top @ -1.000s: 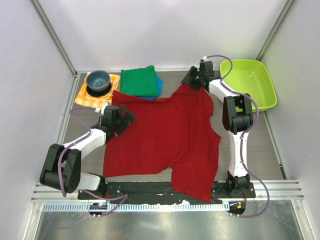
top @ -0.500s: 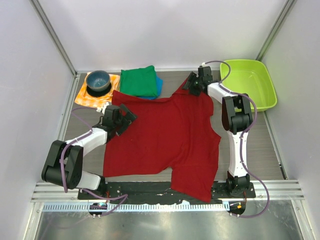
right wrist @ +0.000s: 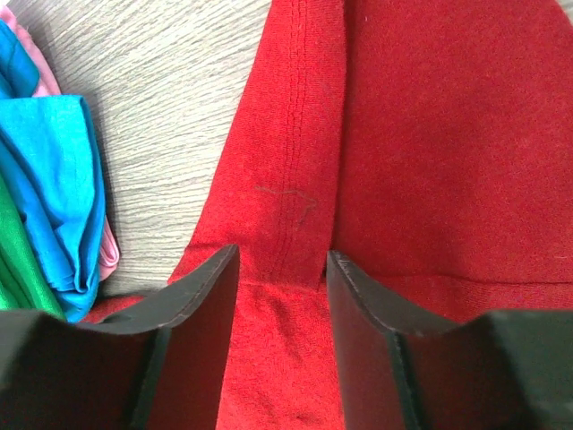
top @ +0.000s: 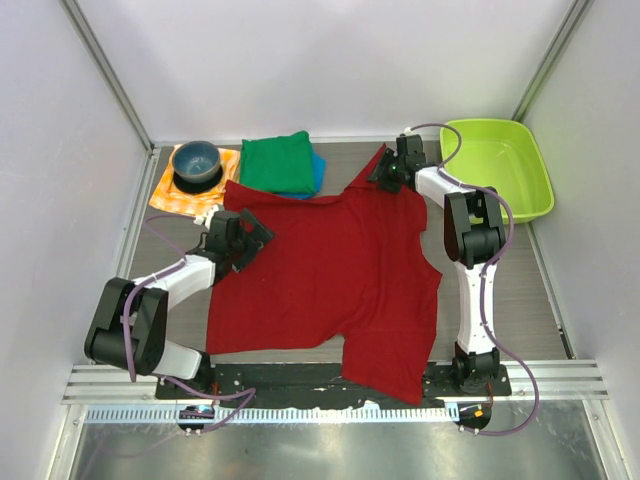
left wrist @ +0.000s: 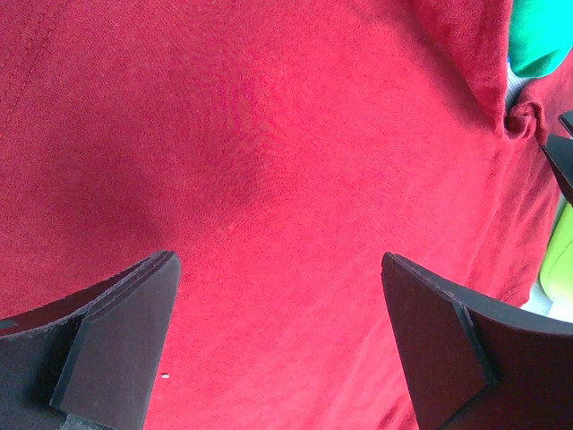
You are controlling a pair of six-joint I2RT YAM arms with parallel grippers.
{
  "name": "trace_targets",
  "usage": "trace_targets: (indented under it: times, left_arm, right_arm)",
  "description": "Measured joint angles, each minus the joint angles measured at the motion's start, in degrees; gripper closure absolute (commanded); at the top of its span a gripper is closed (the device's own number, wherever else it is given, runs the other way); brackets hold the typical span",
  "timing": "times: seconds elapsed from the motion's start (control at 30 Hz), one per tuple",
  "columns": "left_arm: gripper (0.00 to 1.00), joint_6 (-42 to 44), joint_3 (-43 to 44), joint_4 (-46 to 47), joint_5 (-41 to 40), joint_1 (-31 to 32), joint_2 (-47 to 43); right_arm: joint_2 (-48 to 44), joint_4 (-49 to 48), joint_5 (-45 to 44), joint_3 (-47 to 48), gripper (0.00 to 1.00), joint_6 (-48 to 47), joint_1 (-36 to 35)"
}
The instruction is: Fold and stack the t-shirts
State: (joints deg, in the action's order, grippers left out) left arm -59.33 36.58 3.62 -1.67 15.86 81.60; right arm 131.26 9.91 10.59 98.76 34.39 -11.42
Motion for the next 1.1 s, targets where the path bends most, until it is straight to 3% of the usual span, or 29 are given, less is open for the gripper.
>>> trace_targets:
  times: [0.03, 0.17, 0.33, 0.43, 0.7, 0.93, 0.97, 1.0, 1.07, 1.1]
  left_arm:
    - [0.0, 0.0, 0.0, 0.0, 0.0, 0.0, 0.1]
    - [0.0, 0.0, 0.0, 0.0, 0.0, 0.0, 0.4]
    - [0.0, 0.0, 0.0, 0.0, 0.0, 0.0, 0.9]
    - [0.0, 0.0, 0.0, 0.0, 0.0, 0.0, 0.9]
    - [0.0, 0.2, 0.0, 0.0, 0.0, 0.0, 1.8]
    - [0.0, 0.3, 0.0, 0.4, 0.0, 0.0, 2.1]
    - [0.0, 0.3, 0.0, 0.5, 0.0, 0.0, 2.1]
    - [0.0, 0.3, 0.0, 0.5, 0.0, 0.0, 2.1]
    - [0.0, 0.4, 0.0, 0.5, 0.0, 0.0, 2.1]
    - [0.0, 0.5, 0.0, 0.5, 0.0, 0.0, 2.1]
  right_arm:
    - [0.0, 0.0, 0.0, 0.0, 0.62, 0.0, 0.0]
    - [0.4, 0.0, -0.2, 0.2, 0.67, 0.3, 0.0]
    - [1.6, 0.2, -0.2, 1.5, 0.8, 0.3, 0.0]
    - [1.9, 0.4, -0.2, 2.0, 0.99, 0.3, 0.0]
    - [2.1, 0.5, -0.1, 3.7, 0.99, 0.4, -0.2]
    - [4.8, -1.0, 3.0, 11.8, 0.99, 0.9, -0.8]
    - [6.0, -1.2, 4.0, 14.7, 0.95, 1.2, -1.1]
    - [7.0, -1.7, 4.7, 16.6, 0.51, 1.4, -1.3]
    - [10.2, -2.6, 6.7, 22.4, 0.12, 2.4, -1.9]
    - [12.1, -3.4, 7.7, 25.6, 0.07, 2.6, -2.3]
